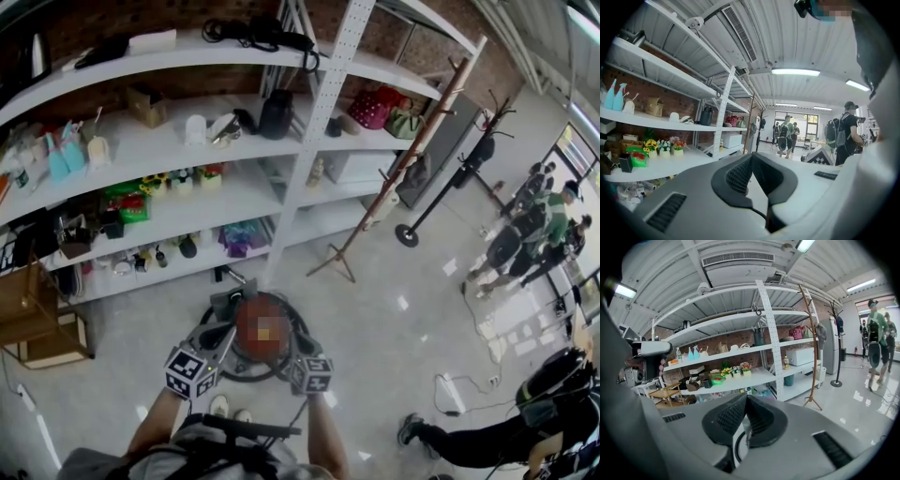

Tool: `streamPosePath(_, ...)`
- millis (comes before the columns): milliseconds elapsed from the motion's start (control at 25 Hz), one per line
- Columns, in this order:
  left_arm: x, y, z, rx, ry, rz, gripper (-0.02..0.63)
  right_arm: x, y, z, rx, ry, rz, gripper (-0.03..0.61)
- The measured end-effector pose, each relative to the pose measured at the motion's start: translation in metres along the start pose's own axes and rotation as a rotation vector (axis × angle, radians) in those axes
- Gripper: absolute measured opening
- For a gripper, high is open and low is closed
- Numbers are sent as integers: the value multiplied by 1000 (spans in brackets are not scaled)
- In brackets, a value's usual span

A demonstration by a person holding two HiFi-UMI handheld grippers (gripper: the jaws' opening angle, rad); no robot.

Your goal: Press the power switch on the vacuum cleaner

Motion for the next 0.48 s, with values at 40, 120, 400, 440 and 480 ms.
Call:
streamPosePath(40,0,1,0,-1,-2,1,9,1,2,-3,-1,-2,-1,11)
streamPosePath(120,0,4,1,-5,-7,6,9,1,6,-7,-9,-8,-2,11)
streamPosePath(400,1,8,2,-9,-21,19,9,12,31,-35,-60,-8,2,11)
streamPosePath(440,2,9,2,-10,-21,20,9,14,38,-42,-79,-8,-4,11)
streamPosePath(480,3,9,2,-10,-22,22,9,16,43,-48,-96,-8,-3,11)
Point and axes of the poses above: the fingertips, and each gripper's own axes: z forward along the fingers, x to its left, y out of its top, the point moved 1 cm from there along -z, backward along the fingers, and after that the axes turned 12 degrees about x, right-handed, at the moved point
